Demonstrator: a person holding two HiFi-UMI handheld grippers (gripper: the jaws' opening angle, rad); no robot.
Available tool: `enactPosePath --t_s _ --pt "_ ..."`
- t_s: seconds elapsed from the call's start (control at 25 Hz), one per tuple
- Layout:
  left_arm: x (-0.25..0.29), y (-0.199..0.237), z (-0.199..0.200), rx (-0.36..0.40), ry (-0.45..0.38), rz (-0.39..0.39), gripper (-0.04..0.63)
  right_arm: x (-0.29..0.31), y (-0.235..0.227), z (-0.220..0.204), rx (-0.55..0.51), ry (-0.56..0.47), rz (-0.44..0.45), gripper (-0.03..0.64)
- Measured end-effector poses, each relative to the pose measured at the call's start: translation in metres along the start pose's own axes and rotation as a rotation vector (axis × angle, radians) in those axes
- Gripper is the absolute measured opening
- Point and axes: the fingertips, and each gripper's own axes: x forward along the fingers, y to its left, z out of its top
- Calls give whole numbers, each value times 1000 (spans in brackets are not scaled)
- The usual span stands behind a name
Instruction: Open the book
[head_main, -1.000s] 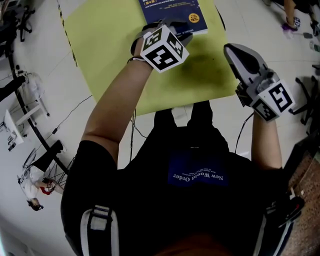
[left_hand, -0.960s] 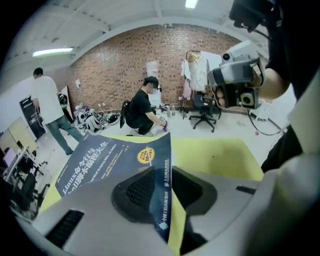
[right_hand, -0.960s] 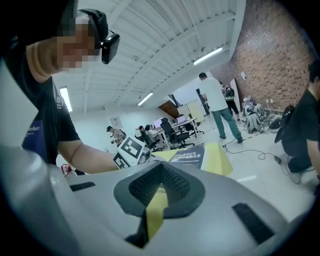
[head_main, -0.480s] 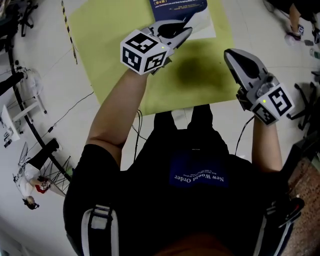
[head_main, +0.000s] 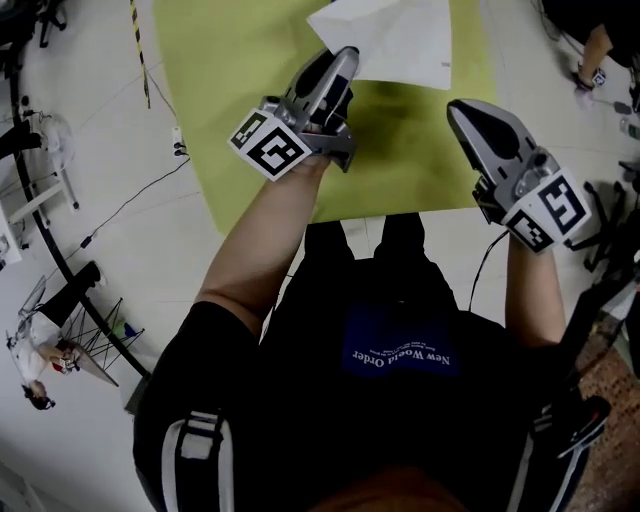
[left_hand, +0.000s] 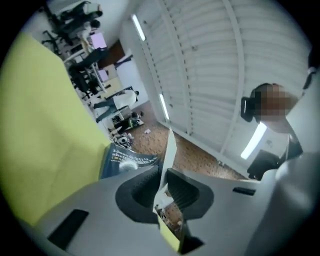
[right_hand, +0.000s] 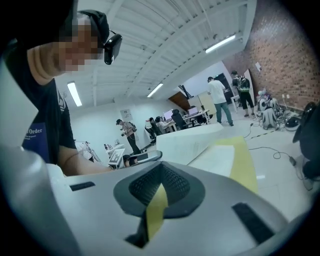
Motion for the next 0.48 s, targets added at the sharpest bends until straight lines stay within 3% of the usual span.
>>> enactPosePath --t_s 0.2,0.36,0.48 --pt "-58 30 40 -246 -259 86 57 34 30 4 -20 37 56 -14" --pt "-113 86 64 -451 -484 226 57 61 47 -1 -37 64 94 -14" --pt "-147 123 53 -583 -532 371 62 77 56 -9 -47 72 112 -14"
